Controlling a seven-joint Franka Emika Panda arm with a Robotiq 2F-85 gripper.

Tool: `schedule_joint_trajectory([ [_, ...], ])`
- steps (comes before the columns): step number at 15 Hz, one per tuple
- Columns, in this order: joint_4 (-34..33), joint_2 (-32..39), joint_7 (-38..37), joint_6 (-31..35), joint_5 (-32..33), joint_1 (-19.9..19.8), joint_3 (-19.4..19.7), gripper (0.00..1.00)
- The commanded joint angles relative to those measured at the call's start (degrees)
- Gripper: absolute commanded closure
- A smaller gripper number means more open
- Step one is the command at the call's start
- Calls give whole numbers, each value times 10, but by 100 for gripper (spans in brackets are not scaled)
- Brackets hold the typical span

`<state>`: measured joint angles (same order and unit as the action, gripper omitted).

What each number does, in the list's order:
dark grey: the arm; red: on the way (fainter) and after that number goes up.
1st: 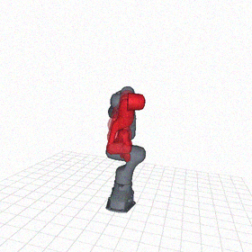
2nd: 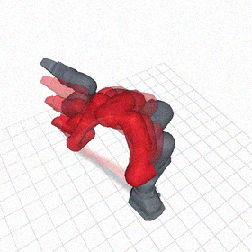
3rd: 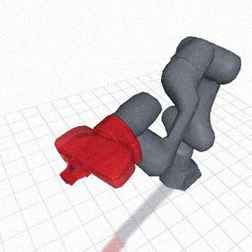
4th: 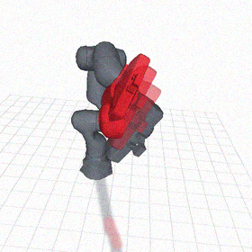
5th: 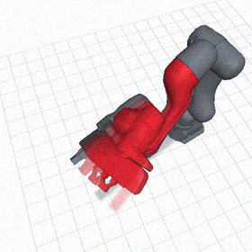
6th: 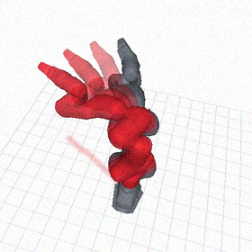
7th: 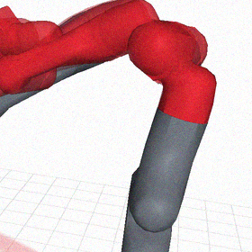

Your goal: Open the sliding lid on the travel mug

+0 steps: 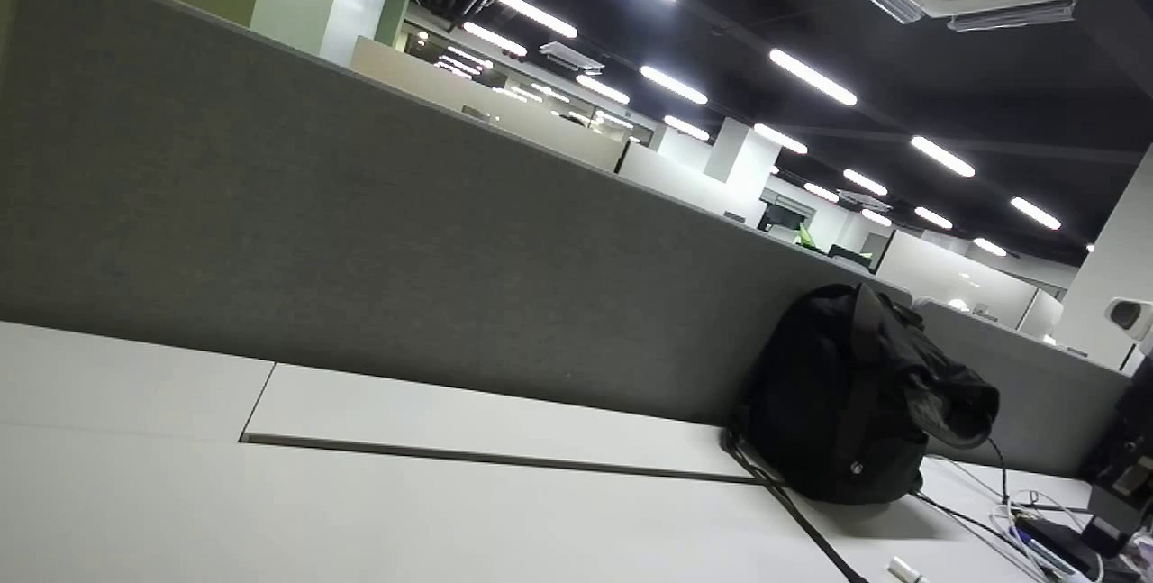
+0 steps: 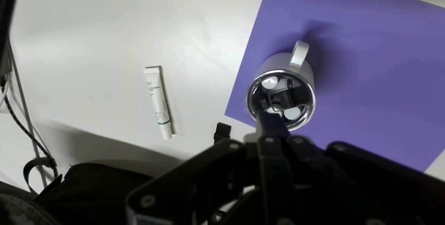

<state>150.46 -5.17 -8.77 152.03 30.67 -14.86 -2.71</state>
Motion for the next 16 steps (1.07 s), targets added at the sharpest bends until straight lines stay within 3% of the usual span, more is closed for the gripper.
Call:
schedule_joint_trajectory([
  [1, -1, 0, -2, -2, 2, 25, 25, 99],
  [8, -1, 0, -3, -3, 4, 25, 25, 99],
  [12, -44, 76, -27, 39, 55, 32, 35, 100],
  [16, -82, 157, -29, 67, 83, 62, 68, 100],
])
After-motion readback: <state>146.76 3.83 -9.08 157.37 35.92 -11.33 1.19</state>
